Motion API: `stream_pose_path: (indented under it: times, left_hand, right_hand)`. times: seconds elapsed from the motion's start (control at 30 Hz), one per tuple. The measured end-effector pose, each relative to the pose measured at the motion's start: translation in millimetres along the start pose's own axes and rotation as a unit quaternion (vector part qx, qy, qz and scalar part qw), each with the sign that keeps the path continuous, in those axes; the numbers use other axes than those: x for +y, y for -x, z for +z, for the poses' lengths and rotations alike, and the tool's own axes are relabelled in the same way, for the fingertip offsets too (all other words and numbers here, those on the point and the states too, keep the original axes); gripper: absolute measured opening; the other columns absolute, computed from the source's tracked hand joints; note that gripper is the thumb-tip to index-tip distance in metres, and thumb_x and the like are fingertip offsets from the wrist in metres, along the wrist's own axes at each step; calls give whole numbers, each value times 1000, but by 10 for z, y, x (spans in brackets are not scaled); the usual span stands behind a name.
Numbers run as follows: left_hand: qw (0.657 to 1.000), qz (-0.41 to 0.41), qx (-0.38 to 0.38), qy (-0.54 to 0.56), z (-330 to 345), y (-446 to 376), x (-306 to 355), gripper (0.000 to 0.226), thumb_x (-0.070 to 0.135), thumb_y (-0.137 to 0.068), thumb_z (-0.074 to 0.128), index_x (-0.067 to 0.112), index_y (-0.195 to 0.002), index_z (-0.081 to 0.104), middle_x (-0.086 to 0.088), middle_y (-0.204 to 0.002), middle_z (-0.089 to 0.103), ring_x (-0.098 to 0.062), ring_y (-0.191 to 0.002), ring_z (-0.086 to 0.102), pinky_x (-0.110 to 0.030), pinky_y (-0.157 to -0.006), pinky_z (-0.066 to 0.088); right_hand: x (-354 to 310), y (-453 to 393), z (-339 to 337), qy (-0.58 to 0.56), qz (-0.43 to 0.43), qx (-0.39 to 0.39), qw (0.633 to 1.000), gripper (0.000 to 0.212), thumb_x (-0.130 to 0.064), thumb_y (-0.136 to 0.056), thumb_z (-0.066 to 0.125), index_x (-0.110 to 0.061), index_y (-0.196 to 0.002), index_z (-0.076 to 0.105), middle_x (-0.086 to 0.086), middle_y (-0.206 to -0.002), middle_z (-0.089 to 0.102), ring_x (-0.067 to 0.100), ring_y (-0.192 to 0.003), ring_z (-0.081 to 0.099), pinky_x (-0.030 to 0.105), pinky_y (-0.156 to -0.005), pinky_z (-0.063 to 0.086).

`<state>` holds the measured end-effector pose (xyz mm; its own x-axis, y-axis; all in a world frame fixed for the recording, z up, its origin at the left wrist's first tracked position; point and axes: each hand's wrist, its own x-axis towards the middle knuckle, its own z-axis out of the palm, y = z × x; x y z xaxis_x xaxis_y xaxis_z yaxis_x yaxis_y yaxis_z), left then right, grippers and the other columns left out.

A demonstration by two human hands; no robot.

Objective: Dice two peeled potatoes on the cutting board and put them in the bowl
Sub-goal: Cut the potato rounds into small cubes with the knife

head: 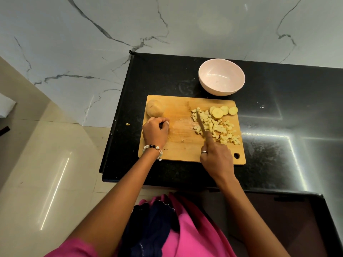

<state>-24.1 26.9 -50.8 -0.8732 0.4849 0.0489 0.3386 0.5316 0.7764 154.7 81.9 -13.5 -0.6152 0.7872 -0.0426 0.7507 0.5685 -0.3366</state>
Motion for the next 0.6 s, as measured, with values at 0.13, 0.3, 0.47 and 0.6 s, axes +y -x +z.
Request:
stream_pose_path:
  times: [0.13,0.3,0.47,0.6]
  left_hand:
    - [1000,-1,-5,-7,3,2,8,15,19,-86,64,17,-97,75,-2,-97,67,-6,-78,56,-4,-62,34]
    - [1000,-6,-13,-22,7,29,49,16,15,-86,62,16,-98,74,-4,-100,65,-7,-77,54,-11,-65,37]
    - [999,3,-35,-38,57,46,212,18,16,-88,60,17,-101,73,-5,-105,62,-14,-83,59,-18,-71,41]
    - [994,97,-47,-23,152,78,434,22,15,-88,61,18,-107,71,-5,-100,61,-18,-86,57,-31,-77,49]
  right_hand:
    - [13,35,75,12,8,-28,999,54,-18,-95,38,-16,-148,26,10,-78,59,33,-71,57,34,-56,36]
    - [99,-17,43,-6,34,-4,999,55,-15,-95,39,-12,-148,28,14,-82,63,35,-73,58,36,-57,37]
    - [232,-84,-103,-64,26,65,995,46,-14,-95,45,-11,-142,42,16,-69,63,28,-58,47,32,-53,30]
    - [382,-100,-142,69,-12,130,989,50,-11,-80,69,-19,-128,60,14,-64,55,30,-51,48,30,-49,30]
